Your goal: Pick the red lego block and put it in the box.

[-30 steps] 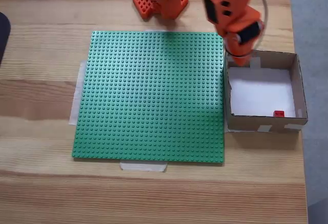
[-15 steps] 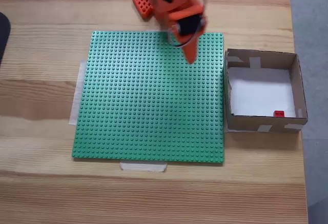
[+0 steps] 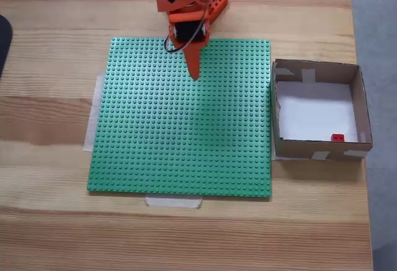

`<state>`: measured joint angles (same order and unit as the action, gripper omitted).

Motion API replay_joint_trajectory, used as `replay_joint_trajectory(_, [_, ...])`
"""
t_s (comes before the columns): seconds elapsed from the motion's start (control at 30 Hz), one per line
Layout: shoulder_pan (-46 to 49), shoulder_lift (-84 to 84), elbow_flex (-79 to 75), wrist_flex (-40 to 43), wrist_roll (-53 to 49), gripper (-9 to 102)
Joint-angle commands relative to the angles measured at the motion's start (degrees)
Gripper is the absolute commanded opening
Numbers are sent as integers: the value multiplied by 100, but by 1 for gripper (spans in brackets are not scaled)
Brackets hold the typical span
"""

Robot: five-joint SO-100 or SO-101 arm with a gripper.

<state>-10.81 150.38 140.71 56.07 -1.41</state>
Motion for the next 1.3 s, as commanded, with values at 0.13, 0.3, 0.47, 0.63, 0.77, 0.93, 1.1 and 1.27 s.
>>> replay_joint_trajectory(0.13, [237, 914, 1107, -431, 35, -1])
replay_joint_trajectory(0.3, [404, 1459, 1705, -483, -114, -1])
replay_joint_trajectory(0.47, [677, 2013, 2171, -466, -325, -1])
replay_joint_trajectory(0.63, [870, 2549, 2610, -387, -448, -1])
replay_joint_trajectory(0.77, [984, 3041, 2997, -343, -501, -1])
replay_joint_trajectory(0.93, [984, 3129, 3278, -325, -536, -1])
replay_joint_trajectory(1.1, [949, 3270, 3472, -316, -510, -1])
replay_joint_trajectory(1.27, [914, 3437, 3568, -202, -510, -1])
